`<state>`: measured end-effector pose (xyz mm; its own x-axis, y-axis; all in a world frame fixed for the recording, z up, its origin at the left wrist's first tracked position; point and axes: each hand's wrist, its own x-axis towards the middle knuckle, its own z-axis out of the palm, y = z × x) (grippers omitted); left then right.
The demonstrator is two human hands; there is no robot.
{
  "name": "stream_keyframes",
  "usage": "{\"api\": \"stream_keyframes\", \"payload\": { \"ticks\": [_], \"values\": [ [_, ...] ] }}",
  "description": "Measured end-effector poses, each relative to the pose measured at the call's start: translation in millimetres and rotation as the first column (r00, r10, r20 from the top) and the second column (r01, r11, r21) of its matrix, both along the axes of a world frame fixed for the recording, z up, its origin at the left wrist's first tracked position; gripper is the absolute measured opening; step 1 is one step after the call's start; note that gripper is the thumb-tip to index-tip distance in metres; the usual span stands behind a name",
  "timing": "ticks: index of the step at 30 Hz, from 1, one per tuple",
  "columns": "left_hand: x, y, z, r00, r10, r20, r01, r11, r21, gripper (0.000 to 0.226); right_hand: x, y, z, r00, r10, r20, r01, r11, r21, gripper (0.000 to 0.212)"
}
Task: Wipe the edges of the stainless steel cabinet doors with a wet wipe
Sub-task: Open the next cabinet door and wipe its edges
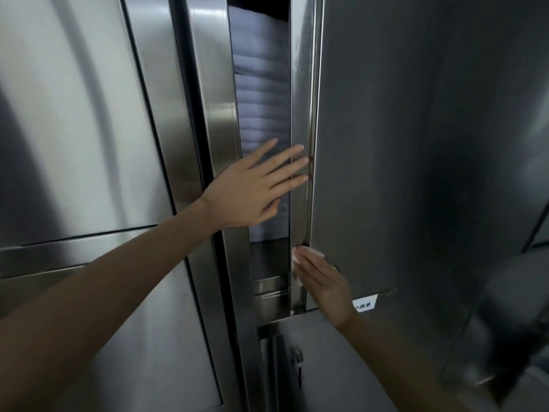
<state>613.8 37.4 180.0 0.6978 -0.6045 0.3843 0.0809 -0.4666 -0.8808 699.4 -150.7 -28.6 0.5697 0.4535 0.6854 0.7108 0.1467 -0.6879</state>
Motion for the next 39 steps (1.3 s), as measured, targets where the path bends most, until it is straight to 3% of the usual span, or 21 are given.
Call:
{"api": "stream_keyframes", "payload": {
  "ticks": [2,4,5,7,8,10,12,14,16,17,18,20,21,24,26,28,29,30,34,37,39],
  "values": [
    [-1,0,-10,0.999,-0.007,-0.040,0.008,0.999,0.037,0.057,6,-3,4,0.954,-0.130,0.270,0.169,0.978,-0.126,0.036],
    [-1,0,-16,0.999,0.007,-0.050,-0.003,0.997,0.072,0.057,17,5,28,0.901,-0.056,0.430,0.121,0.985,-0.124,0.030],
    [-1,0,-17,0.999,0.013,-0.050,-0.009,0.997,0.079,0.057,21,10,44,0.780,-0.140,0.610,0.224,0.972,-0.065,0.029],
    [-1,0,-16,0.998,0.024,-0.053,-0.020,0.996,0.085,0.057,31,22,63,0.581,-0.290,0.761,0.342,0.935,0.095,0.026],
    [-1,1,-16,0.998,0.033,-0.052,-0.028,0.995,0.091,0.057,34,28,63,0.568,-0.329,0.754,0.343,0.928,0.146,0.027],
    [-1,1,-16,0.997,0.060,-0.044,-0.054,0.991,0.122,0.058,32,28,47,0.706,-0.314,0.635,0.298,0.945,0.135,0.033],
    [0,0,-18,0.996,0.086,-0.035,-0.080,0.985,0.151,0.059,13,19,22,0.977,-0.097,0.190,0.090,0.995,0.045,0.041],
    [0,0,-18,0.997,0.081,-0.019,-0.077,0.984,0.158,0.058,2,2,-21,0.988,0.122,-0.093,-0.122,0.993,0.009,0.046],
    [0,0,-17,0.998,0.064,-0.008,-0.062,0.987,0.150,0.057,-4,-2,-40,0.996,0.045,-0.080,-0.044,0.999,0.011,0.053],
    [-1,0,-17,0.998,0.060,-0.012,-0.057,0.987,0.148,0.057,-8,-6,-49,0.999,0.044,-0.017,-0.044,0.998,-0.051,0.059],
    [-1,0,-17,0.998,0.059,-0.015,-0.056,0.988,0.147,0.058,-11,-9,-54,0.986,-0.013,0.167,0.030,0.994,-0.102,0.060],
    [-2,-1,-17,0.998,0.060,-0.018,-0.057,0.988,0.146,0.058,6,-15,-40,0.766,-0.041,0.642,0.231,0.949,-0.215,0.044],
    [-2,-1,-17,0.998,0.061,-0.020,-0.057,0.988,0.144,0.058,15,-12,-29,0.648,-0.051,0.760,0.352,0.905,-0.240,0.037],
    [-1,0,-17,0.998,0.061,-0.011,-0.059,0.986,0.155,0.059,30,-1,-5,0.518,-0.191,0.834,0.433,0.899,-0.063,0.026],
    [0,1,-16,0.998,0.062,-0.003,-0.060,0.983,0.176,0.059,30,11,1,0.640,-0.208,0.740,0.358,0.932,-0.047,0.030],
    [1,2,-18,0.997,0.077,-0.004,-0.075,0.980,0.184,0.059,17,11,-1,0.930,-0.108,0.351,0.146,0.986,-0.083,0.038],
    [1,2,-19,0.996,0.084,-0.001,-0.082,0.979,0.184,0.059,14,11,-15,0.987,-0.002,0.158,0.016,0.996,-0.086,0.042],
    [1,3,-19,0.996,0.086,0.003,-0.085,0.979,0.187,0.058,12,4,-31,0.992,0.101,0.073,-0.092,0.989,-0.114,0.045],
    [1,2,-17,0.997,0.071,-0.007,-0.068,0.983,0.170,0.058,-6,-10,-83,0.980,0.088,-0.181,-0.094,0.995,-0.024,0.061],
    [0,1,-17,0.996,0.084,-0.005,-0.081,0.980,0.182,0.058,-14,-12,-108,0.991,-0.102,0.083,0.122,0.953,-0.278,0.044],
    [0,1,-17,0.996,0.084,0.003,-0.084,0.978,0.189,0.058,-19,-10,-108,0.995,-0.096,-0.005,0.089,0.939,-0.333,0.044]
  ]
}}
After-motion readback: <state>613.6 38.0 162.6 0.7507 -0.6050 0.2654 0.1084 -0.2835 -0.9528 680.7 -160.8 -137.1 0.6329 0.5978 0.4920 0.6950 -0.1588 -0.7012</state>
